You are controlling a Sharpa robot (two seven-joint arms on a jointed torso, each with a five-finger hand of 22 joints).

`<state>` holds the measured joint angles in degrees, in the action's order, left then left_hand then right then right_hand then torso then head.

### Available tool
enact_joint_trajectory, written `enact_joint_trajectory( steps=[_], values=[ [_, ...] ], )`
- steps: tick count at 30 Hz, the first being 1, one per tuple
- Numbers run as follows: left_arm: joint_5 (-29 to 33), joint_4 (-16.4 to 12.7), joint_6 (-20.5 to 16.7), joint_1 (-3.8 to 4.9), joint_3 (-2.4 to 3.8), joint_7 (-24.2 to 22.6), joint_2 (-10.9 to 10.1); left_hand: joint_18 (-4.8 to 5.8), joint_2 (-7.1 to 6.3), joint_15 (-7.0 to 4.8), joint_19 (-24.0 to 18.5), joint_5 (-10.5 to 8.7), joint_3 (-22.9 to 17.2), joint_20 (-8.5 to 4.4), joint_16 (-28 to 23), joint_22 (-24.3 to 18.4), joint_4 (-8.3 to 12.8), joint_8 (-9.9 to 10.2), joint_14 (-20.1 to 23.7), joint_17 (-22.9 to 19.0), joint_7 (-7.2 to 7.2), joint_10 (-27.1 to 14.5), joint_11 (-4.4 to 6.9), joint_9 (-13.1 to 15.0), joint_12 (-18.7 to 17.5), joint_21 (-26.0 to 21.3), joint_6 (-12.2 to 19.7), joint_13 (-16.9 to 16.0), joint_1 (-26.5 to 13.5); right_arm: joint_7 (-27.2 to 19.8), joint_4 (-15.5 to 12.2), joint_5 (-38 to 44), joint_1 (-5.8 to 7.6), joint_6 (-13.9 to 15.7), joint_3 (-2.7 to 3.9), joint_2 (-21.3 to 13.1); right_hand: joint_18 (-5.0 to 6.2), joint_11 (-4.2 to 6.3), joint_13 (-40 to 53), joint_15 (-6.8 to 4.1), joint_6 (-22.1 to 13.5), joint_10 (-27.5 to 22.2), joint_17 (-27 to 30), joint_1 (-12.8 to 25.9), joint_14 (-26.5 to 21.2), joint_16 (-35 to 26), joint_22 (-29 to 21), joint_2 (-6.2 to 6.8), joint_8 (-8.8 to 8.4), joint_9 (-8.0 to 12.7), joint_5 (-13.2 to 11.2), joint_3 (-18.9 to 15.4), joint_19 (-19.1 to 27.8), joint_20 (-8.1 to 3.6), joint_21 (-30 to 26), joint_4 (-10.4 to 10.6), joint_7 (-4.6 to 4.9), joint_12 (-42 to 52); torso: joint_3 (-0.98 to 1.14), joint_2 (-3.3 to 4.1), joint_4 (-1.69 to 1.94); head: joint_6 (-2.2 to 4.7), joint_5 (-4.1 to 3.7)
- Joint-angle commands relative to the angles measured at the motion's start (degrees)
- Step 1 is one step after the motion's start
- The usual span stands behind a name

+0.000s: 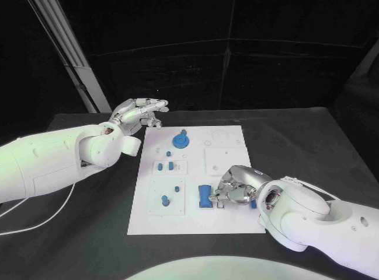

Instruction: Assemble the parts on the task board

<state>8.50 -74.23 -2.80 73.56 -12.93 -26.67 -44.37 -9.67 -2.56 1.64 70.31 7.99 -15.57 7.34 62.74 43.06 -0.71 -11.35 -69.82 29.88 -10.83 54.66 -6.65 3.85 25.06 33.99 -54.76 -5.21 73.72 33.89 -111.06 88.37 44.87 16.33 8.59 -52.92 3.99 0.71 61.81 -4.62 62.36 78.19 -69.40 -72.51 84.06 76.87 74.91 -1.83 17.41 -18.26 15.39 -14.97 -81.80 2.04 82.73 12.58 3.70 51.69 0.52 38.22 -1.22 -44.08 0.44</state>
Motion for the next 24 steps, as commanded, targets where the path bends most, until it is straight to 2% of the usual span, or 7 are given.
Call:
enact_joint_trajectory(
  steps=[1, 5, 7, 12, 19, 22, 24],
  values=[
    [-0.1, 0.0, 0.2, 0.11, 0.04, -0.3, 0.1, -0.73, 0.00, 0.10, 0.3, 0.02, 0.2, -0.04, 0.3, 0.0, 0.0, -0.2, 0.4, -0.1, -0.05, -0.5, -0.07, 0.0, 0.4, -0.2, 0.4, 0.1, 0.3, -2.2, -1.1, -1.4, 0.09, 2.4, 0.02, -1.8, -0.64, -0.08, -0.2, 0.23, -0.8, 0.0, 0.1, 0.5, 2.4, -0.4, 0.5, 0.24, -0.45, -0.1, 0.7, -0.3, 0.2, 0.00, -0.2, 0.7, 0.06, -0.5, -0.04, -0.08, -0.05, 0.46, -0.28],
    [-0.1, 0.4, 0.1, 0.10, 0.04, -0.1, 0.3, -0.73, 0.02, 0.10, 0.3, 0.02, 0.2, -0.04, 0.3, -0.1, 0.0, -0.2, 0.4, -0.1, -0.05, -0.5, -0.07, 0.0, 0.4, -0.2, 0.4, 0.1, 0.4, -8.4, -1.7, -6.5, 0.17, 5.5, 0.24, -5.2, -0.43, -0.79, -0.8, 0.72, -3.7, -0.8, 1.0, -2.4, 2.2, -1.2, -0.5, -0.92, -2.20, 0.4, 2.0, 0.5, 0.8, 0.31, -0.8, 0.2, 1.04, -1.8, -0.07, -0.19, -0.15, 0.87, -1.06],
    [-0.1, 0.6, 0.0, 0.09, 0.04, -0.1, 0.4, -0.73, 0.03, 0.10, 0.3, 0.02, 0.2, -0.04, 0.3, -0.1, 0.0, -0.2, 0.4, -0.1, -0.05, -0.5, -0.07, 0.0, 0.4, -0.2, 0.4, 0.1, 0.4, -11.2, -1.5, -8.1, 0.20, 7.2, 0.90, -6.4, -0.47, -1.21, -0.7, 1.05, -5.1, -0.9, 0.7, -4.3, 2.3, -1.0, -0.4, -1.08, -3.19, 0.7, 2.9, 0.9, 0.8, 0.60, -0.8, -0.4, 1.60, -1.7, -0.17, -0.19, -0.16, 1.36, -1.41],
    [-0.1, 0.9, 0.0, 0.08, 0.04, 0.0, 0.7, -0.73, 0.09, 0.10, 0.4, 0.03, 0.2, -0.03, 0.3, -0.1, 0.0, -0.3, 0.4, -0.1, -0.04, -0.5, -0.07, 0.0, 0.4, -0.2, 0.4, 0.1, 0.4, -14.7, -1.1, -10.0, 0.24, 8.4, 2.12, -9.3, -0.50, -1.54, -0.7, 1.40, -5.7, -1.2, 0.3, -7.0, 2.4, -0.8, -0.2, -1.28, -3.98, 0.9, 5.2, 1.2, 0.6, 1.03, -0.6, -1.3, 2.02, -1.9, -0.03, -0.28, -0.54, 1.49, -1.44],
    [-0.1, 0.9, -0.2, 0.07, 0.03, 0.1, 0.7, -0.74, 0.21, 0.09, 0.4, 0.04, 0.2, -0.02, 0.4, -0.1, 0.0, -0.4, 0.3, -0.1, 0.00, -0.4, -0.03, 0.0, 0.6, -0.3, 0.3, 0.1, 0.6, -11.3, -0.9, -8.6, 0.24, 3.7, 2.69, -13.5, -0.71, -1.45, -0.9, 1.38, -4.8, -0.9, -0.3, -6.4, 2.5, -0.3, 0.9, -0.83, -3.82, 0.8, 4.5, 0.1, 0.0, 1.11, -0.1, -0.4, 1.85, -2.0, -0.12, -0.30, -0.51, 1.57, -2.04],
    [-0.1, 0.9, -0.3, 0.06, 0.03, 0.0, 0.6, -0.75, 0.25, 0.08, 0.4, 0.04, 0.2, -0.02, 0.4, -0.1, 0.0, -0.5, 0.3, -0.1, 0.04, -0.4, 0.00, 0.1, 0.7, -0.3, 0.2, 0.1, 0.6, -8.0, -0.8, -7.4, 0.22, -0.2, 2.75, -14.3, -0.58, -1.23, -2.4, 1.22, -4.2, -1.4, 0.8, -6.0, 2.2, -1.1, 0.4, -0.14, -3.79, 0.6, 8.7, -0.8, 0.3, 0.99, -0.3, 0.8, 1.59, -4.2, -0.12, -0.24, -0.49, 1.58, -2.33],
    [-0.1, 0.8, -0.2, 0.06, 0.03, -0.1, 0.6, -0.75, 0.25, 0.08, 0.4, 0.04, 0.2, -0.02, 0.4, -0.1, 0.0, -0.5, 0.3, -0.1, 0.04, -0.4, 0.00, 0.1, 0.7, -0.3, 0.2, 0.1, 0.6, -6.4, -0.9, -6.1, 0.20, -2.1, 2.76, -14.4, -0.56, -1.19, -2.8, 1.18, -4.0, -1.4, 1.0, -6.0, 2.2, -1.3, 0.3, 0.05, -3.72, 0.6, 9.1, -1.1, 0.4, 0.96, -0.4, 1.0, 1.52, -4.7, -0.09, -0.23, -0.46, 1.42, -2.47]
  ],
)
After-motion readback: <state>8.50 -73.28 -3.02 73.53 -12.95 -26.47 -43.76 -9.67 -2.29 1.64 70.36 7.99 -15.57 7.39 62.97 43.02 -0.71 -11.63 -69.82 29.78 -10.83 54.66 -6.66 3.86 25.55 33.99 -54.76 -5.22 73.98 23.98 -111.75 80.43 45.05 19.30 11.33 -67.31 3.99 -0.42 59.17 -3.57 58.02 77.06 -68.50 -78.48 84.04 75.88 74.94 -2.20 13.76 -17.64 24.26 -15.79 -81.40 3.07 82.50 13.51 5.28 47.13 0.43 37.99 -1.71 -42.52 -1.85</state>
